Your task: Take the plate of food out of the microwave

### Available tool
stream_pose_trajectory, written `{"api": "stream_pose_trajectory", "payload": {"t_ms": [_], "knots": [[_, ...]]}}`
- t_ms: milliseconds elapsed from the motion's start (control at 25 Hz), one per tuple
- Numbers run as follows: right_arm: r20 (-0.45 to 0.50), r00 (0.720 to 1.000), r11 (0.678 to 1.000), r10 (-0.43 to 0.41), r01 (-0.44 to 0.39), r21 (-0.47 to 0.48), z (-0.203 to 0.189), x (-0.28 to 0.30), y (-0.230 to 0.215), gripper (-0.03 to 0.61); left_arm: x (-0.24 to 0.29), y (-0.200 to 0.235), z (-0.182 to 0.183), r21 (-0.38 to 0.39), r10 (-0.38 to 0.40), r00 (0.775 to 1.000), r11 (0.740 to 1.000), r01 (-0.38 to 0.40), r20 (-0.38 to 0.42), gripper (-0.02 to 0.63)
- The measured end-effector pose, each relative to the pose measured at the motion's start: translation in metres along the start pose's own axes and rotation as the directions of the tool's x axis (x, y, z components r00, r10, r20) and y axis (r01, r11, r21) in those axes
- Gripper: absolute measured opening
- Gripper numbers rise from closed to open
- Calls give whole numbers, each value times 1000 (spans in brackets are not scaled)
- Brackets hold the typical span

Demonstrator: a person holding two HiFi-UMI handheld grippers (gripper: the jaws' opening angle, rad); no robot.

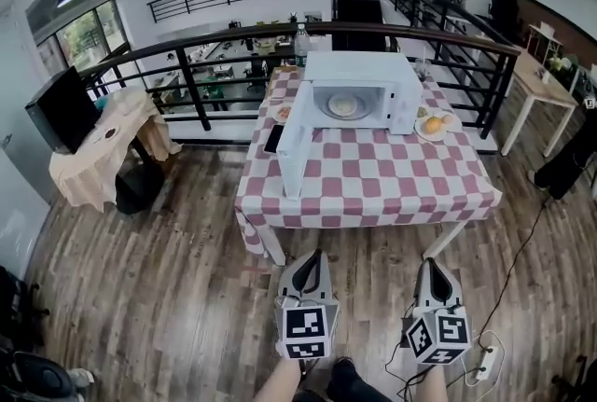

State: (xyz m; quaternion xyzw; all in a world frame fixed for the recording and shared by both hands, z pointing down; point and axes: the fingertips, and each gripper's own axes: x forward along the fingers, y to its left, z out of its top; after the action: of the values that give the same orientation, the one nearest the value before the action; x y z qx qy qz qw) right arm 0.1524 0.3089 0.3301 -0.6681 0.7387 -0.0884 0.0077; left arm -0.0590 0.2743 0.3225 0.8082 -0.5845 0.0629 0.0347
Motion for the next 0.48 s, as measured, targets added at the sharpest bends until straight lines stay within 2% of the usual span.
{"api": "stream_pose_trajectory", "payload": {"t_ms": [240,480], "knots": [[-11,1000,1000,29,-29,7,5,38,-23,-6,37,-6,6,3,29,1000,1000,-29,-7,29],[-17,997,997,75,-74,25,2,70,-28,-6,58,-4,-1,0,64,997,998,-64,-29,29]]}}
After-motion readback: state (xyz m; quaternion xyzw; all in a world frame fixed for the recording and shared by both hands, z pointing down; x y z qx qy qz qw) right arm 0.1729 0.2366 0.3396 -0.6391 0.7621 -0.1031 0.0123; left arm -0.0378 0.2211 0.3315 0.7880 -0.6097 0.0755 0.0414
